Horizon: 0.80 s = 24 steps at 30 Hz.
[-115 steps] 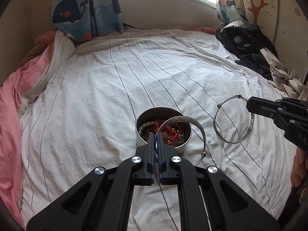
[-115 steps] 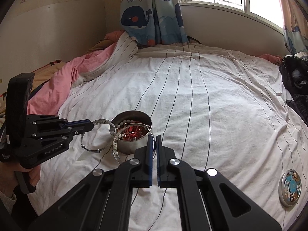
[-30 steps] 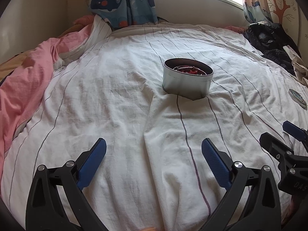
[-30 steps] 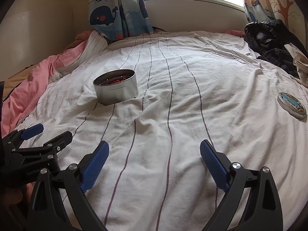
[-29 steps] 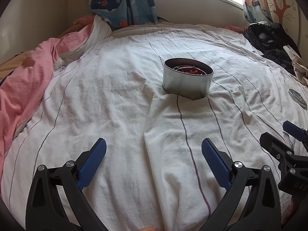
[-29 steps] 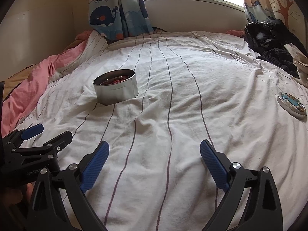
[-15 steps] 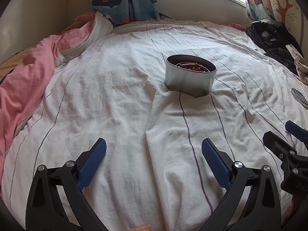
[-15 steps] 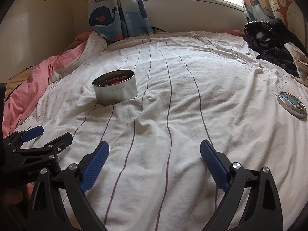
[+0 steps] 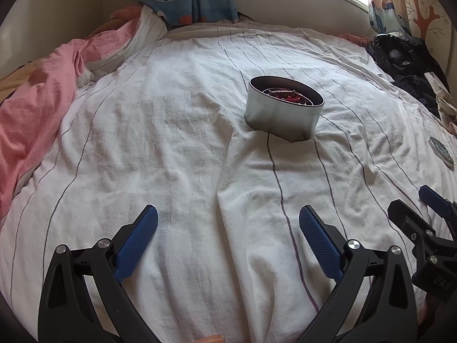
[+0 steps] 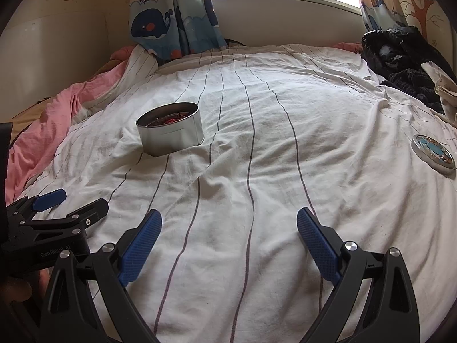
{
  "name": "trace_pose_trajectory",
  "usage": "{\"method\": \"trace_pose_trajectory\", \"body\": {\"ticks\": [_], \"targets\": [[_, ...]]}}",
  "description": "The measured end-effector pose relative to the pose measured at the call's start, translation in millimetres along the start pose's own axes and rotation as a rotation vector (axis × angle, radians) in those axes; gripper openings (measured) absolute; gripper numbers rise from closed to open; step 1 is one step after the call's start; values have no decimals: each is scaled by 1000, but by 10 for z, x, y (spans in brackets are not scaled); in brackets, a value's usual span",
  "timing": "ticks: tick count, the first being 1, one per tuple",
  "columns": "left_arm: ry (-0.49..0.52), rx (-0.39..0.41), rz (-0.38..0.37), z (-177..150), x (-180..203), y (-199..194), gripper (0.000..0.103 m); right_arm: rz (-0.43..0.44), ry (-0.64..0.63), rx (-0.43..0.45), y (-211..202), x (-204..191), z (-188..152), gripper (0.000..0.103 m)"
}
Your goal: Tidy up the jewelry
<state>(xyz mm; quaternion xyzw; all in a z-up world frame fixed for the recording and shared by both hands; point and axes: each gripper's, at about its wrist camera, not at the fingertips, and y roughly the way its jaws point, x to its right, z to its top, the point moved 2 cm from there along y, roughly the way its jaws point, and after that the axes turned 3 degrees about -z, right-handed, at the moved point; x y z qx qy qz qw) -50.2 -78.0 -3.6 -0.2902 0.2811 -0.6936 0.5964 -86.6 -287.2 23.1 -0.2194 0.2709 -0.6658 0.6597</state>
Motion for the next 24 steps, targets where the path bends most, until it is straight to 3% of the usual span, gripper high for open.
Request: {"method": "trace_pose_trajectory", "body": {"ticks": [24], "targets": [[33, -20, 31, -27, 57, 58, 96, 0, -1, 0, 4, -1, 2, 92]]}}
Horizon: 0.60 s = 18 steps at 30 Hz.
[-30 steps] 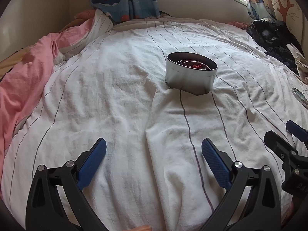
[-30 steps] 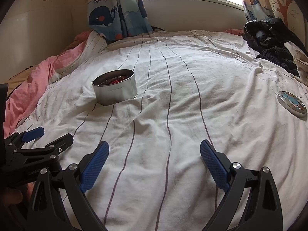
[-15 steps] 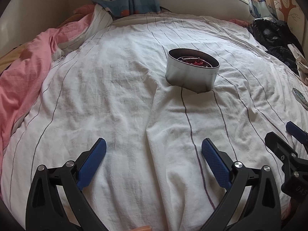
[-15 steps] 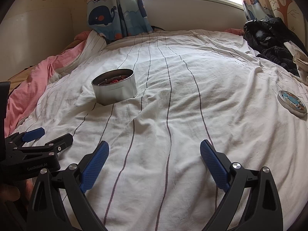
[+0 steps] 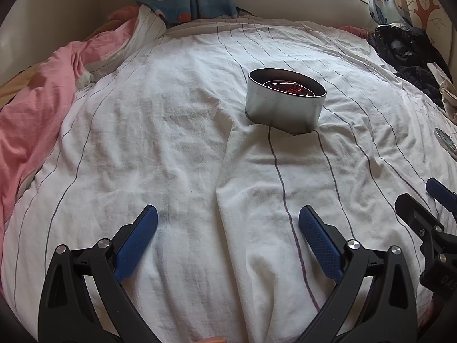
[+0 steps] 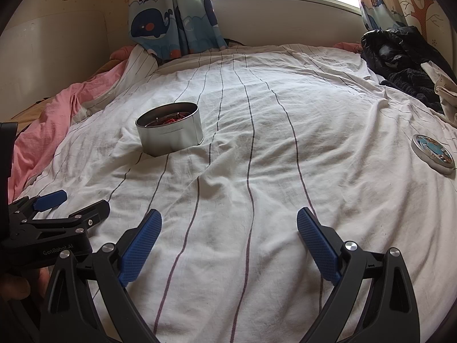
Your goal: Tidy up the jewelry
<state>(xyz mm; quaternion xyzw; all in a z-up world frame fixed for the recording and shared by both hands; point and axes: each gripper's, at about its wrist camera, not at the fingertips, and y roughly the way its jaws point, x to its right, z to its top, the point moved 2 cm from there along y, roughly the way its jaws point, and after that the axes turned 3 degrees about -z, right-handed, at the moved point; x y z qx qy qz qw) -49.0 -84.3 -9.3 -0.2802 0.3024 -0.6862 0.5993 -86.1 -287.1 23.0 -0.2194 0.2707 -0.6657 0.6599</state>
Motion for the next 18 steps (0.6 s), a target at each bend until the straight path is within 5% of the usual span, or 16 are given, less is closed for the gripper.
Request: {"method": "trace_pose_trajectory", "body": {"ticks": [18], "targets": [[2, -6, 1, -1, -1, 20, 96, 0, 0, 0, 0, -1, 2, 92]]}}
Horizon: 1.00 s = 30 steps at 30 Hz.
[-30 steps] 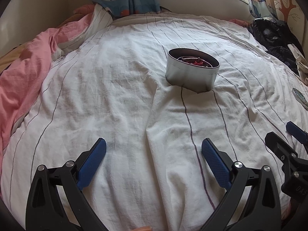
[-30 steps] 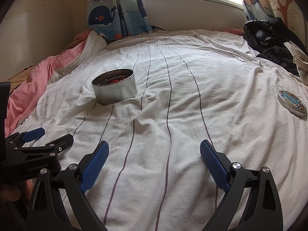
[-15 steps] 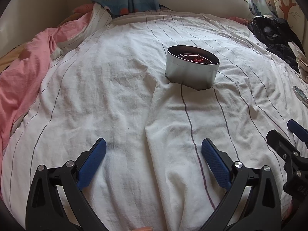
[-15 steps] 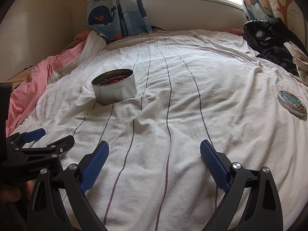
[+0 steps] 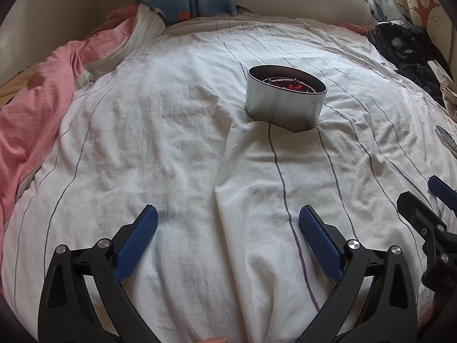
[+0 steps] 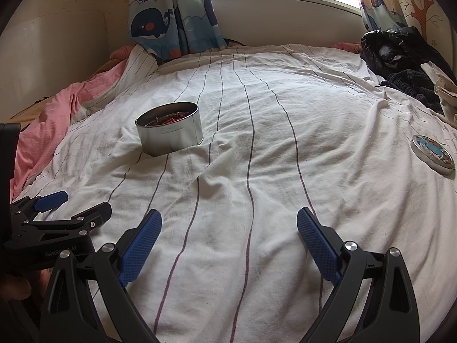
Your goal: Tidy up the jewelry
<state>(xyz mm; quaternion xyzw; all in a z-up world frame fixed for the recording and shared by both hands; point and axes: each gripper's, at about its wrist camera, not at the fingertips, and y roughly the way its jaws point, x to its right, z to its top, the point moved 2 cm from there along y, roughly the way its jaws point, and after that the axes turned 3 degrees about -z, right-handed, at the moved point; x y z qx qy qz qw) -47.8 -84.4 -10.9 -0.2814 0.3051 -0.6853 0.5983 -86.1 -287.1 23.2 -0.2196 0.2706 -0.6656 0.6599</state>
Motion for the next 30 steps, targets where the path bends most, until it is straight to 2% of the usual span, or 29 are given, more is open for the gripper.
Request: {"method": "trace_pose_trajectory", "body": {"ticks": [15, 30], "targets": [[-19, -40, -37, 10, -54, 78, 96, -1, -1, 0, -2, -1, 1, 92], [-20, -51, -39, 27, -59, 98, 96, -1, -1, -1, -1, -1, 3, 92]]}}
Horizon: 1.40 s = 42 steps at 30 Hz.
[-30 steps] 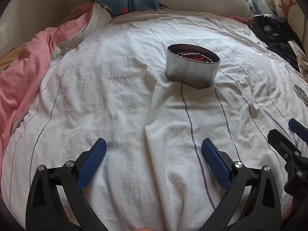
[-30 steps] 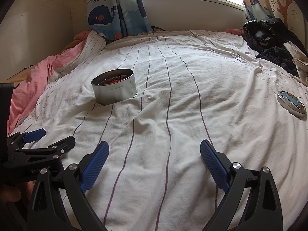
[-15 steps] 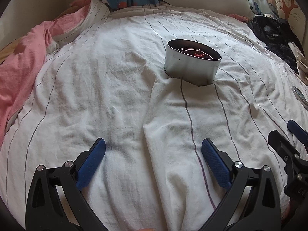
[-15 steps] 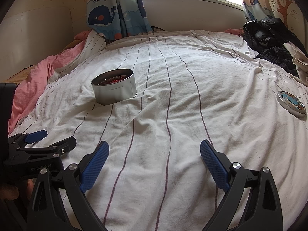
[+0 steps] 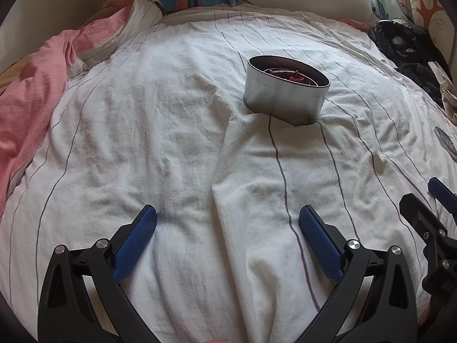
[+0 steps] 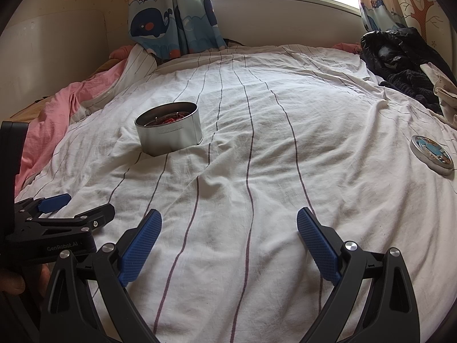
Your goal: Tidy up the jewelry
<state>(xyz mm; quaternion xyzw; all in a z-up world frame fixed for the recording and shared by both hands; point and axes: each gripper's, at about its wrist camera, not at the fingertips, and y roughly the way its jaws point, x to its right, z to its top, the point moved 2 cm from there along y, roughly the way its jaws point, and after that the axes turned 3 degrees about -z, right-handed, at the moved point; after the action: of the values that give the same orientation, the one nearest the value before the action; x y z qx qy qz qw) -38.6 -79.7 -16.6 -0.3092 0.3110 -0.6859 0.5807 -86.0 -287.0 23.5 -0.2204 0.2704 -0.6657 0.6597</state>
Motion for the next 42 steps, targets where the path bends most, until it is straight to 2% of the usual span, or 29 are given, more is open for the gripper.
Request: {"method": "trace_pose_trajectory", "body": {"ticks": [25, 32, 42], "targets": [[3, -4, 0, 0, 1, 22, 96, -1, -2, -4, 7, 13, -4, 92], [-23, 41, -33, -19, -67, -36, 96, -3, -2, -4, 7, 18, -7, 92], [23, 14, 23, -22, 31, -18, 96, -11, -2, -6, 20, 50, -15, 92]]}}
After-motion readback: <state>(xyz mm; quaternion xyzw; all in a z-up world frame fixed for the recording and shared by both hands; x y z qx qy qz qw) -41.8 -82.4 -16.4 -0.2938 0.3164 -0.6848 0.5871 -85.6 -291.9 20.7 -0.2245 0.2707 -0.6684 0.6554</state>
